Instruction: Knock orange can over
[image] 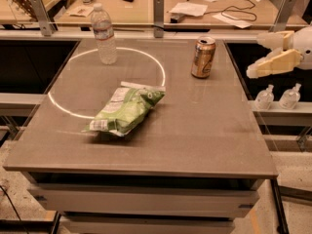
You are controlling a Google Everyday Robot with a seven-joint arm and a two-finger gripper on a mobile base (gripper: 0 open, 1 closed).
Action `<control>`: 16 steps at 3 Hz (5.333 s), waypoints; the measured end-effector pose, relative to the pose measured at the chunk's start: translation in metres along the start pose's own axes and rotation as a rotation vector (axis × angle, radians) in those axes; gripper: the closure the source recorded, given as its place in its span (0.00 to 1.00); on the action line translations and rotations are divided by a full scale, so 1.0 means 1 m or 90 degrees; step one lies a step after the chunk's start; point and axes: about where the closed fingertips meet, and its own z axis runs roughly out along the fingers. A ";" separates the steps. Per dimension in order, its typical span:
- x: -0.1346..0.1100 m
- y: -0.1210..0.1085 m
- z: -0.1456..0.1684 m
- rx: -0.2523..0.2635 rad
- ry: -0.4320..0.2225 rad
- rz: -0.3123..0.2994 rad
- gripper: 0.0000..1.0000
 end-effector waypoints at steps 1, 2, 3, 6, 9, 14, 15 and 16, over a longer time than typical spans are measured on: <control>0.003 -0.011 0.012 -0.036 0.014 0.001 0.00; 0.010 -0.021 0.021 -0.091 -0.010 -0.004 0.00; 0.022 -0.038 0.028 -0.132 -0.040 -0.019 0.00; 0.037 -0.071 0.034 -0.087 -0.059 -0.089 0.00; 0.008 -0.076 0.084 0.018 -0.075 -0.052 0.00; 0.025 -0.072 0.168 -0.063 -0.110 -0.043 0.41; 0.029 -0.067 0.173 -0.095 -0.112 -0.048 0.62; 0.018 -0.065 0.168 -0.118 -0.122 -0.084 0.87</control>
Offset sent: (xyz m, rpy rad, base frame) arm 0.0608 -0.0278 -0.0209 0.1522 -0.0006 0.2683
